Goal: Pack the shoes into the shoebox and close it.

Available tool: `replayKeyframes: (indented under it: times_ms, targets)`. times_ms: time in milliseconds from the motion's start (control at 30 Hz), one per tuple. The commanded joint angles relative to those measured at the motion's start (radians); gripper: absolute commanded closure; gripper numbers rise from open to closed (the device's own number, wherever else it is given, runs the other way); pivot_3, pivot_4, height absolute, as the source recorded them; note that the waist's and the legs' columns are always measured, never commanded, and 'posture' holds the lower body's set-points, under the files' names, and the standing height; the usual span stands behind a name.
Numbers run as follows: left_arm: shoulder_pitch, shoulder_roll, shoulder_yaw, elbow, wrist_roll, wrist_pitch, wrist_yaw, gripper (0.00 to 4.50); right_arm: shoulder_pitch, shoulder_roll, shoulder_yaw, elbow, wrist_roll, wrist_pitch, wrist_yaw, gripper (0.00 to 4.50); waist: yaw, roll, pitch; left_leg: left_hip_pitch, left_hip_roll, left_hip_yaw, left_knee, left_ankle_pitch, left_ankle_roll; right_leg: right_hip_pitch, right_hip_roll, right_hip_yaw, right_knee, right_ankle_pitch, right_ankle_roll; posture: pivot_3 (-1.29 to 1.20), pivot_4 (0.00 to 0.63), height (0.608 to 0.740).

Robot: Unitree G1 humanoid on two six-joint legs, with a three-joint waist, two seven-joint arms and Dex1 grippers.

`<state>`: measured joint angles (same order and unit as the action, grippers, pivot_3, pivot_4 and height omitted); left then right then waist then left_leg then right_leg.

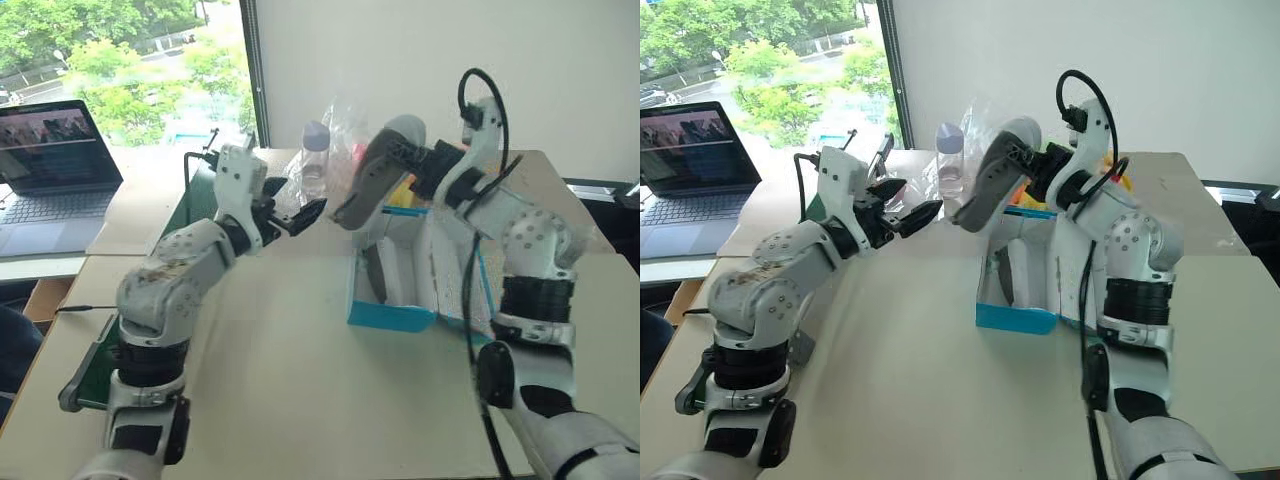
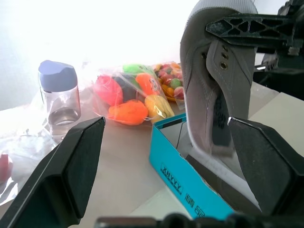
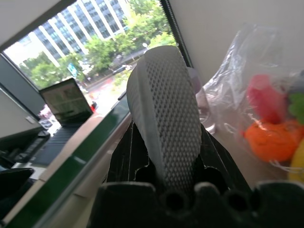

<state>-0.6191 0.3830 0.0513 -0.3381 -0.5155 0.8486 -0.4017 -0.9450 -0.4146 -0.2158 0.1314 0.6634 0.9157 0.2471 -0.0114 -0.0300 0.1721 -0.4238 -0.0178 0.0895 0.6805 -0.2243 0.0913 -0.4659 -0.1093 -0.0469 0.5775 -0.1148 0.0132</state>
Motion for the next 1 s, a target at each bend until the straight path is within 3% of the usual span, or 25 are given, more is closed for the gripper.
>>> replayKeyframes:
  times_ms: [33,200,667,1000]
  targets:
    - [-0.009,0.003,-0.023,0.011,0.024,-0.050,-0.020,0.05,-0.033,-0.133,0.111,-0.019,-0.101,0.067,0.062,4.00,0.000,0.000,0.000,0.000,0.000,0.000,0.000,0.000,0.000,0.000,0.000,0.000,0.000,0.000,0.000,0.00,0.150,0.740]
    - [-0.003,-0.007,-0.048,0.030,0.044,-0.078,-0.024,0.05,-0.016,-0.227,0.195,0.013,-0.195,0.085,0.110,4.00,0.000,0.000,0.000,0.000,0.000,0.000,0.000,0.000,0.000,0.000,0.000,0.000,-0.001,0.000,0.000,0.00,0.150,0.740]
    - [0.023,-0.034,-0.027,0.011,0.056,-0.075,0.028,0.05,0.059,-0.182,0.311,0.153,-0.372,0.060,0.177,4.00,0.003,0.000,0.000,0.000,0.000,0.001,0.000,0.000,0.001,0.001,0.000,0.001,-0.001,0.000,0.001,0.00,0.150,0.740]
    - [0.040,-0.032,-0.023,-0.014,0.062,-0.074,0.059,0.05,0.005,-0.175,0.563,0.189,-0.532,0.078,0.318,4.00,0.006,0.000,0.000,0.002,0.000,-0.001,0.001,0.000,0.001,0.003,0.000,0.000,-0.001,-0.003,0.004,0.00,0.150,0.740]
